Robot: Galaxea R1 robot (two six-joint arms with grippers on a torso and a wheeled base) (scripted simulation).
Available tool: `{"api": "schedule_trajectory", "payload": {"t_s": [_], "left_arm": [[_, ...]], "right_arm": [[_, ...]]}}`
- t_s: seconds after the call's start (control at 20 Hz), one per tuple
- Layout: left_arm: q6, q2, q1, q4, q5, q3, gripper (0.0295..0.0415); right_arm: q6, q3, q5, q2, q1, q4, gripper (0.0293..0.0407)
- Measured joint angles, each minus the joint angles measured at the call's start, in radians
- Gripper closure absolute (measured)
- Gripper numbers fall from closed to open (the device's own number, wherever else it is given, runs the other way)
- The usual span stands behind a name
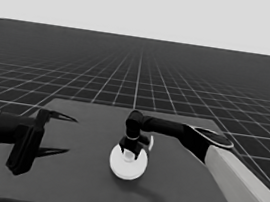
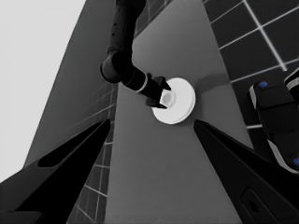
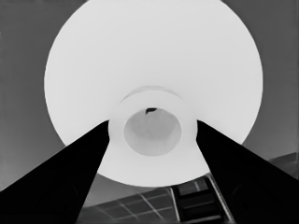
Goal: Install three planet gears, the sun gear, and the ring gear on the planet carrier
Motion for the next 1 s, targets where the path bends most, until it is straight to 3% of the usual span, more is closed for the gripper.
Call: {"api": "schedule_trajectory", "payload": {"t_s": [0.6, 0.65, 0.7, 1.0], "left_arm": [[0.0, 0.0, 0.0, 0.0, 0.0, 0.0, 0.0326], [0.0, 0.0, 0.0, 0.0, 0.0, 0.0, 0.0326], [0.0, 0.0, 0.0, 0.0, 0.0, 0.0, 0.0326], [0.0, 0.0, 0.0, 0.0, 0.0, 0.0, 0.0326]], "right_arm": [[0.105, 0.0, 0.0, 0.0, 0.0, 0.0, 0.0351], [0.11, 0.0, 0.0, 0.0, 0.0, 0.0, 0.0327], [0.113, 0.0, 0.0, 0.0, 0.001, 0.0, 0.0319], [0.117, 0.0, 0.0, 0.0, 0.001, 0.0, 0.0315]]}}
